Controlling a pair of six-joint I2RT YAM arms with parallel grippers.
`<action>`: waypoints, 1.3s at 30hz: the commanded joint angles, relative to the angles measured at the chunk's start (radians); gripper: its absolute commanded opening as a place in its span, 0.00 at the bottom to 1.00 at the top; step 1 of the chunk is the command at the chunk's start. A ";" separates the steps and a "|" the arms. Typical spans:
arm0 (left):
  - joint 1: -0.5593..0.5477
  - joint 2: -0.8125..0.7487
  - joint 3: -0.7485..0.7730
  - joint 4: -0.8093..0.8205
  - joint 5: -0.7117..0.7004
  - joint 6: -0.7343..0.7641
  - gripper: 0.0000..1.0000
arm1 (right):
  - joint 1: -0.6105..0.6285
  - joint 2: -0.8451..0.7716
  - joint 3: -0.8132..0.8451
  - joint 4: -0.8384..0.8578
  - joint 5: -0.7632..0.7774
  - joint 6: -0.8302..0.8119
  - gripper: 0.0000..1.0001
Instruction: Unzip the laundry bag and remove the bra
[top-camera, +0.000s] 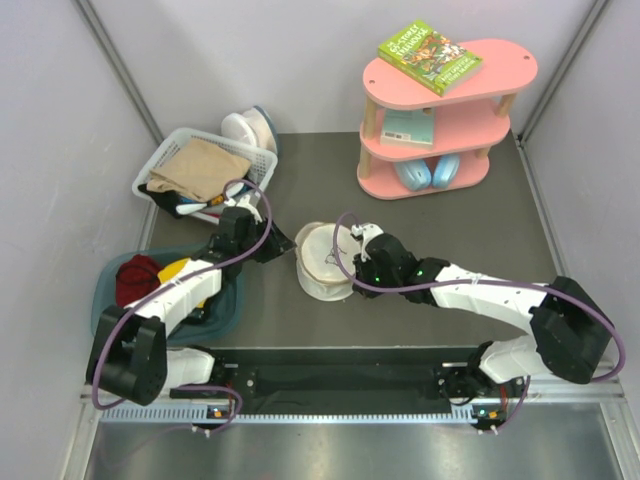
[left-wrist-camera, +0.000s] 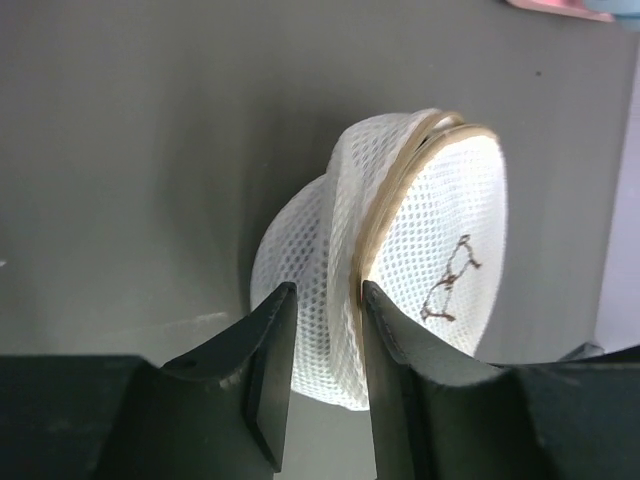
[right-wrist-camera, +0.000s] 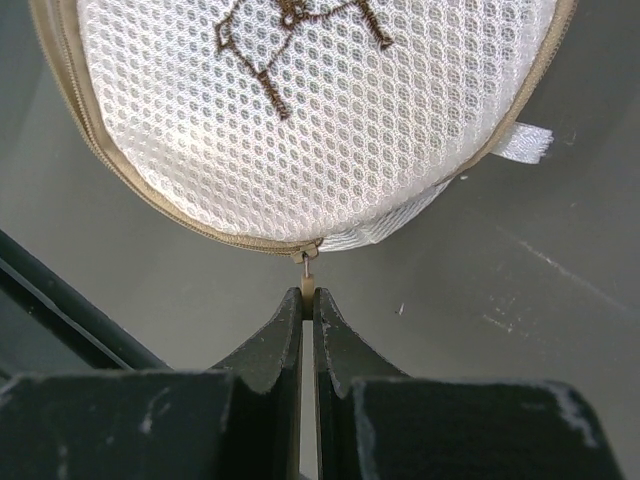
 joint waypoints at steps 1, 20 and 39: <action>0.007 0.001 -0.017 0.140 0.067 -0.001 0.36 | -0.004 -0.013 0.001 -0.010 0.009 -0.027 0.00; 0.000 -0.096 -0.182 0.261 0.224 0.008 0.00 | -0.006 -0.137 0.135 -0.228 0.001 -0.055 0.53; -0.006 -0.176 -0.284 0.289 0.218 -0.049 0.00 | 0.143 0.237 0.433 -0.047 -0.120 -0.205 0.54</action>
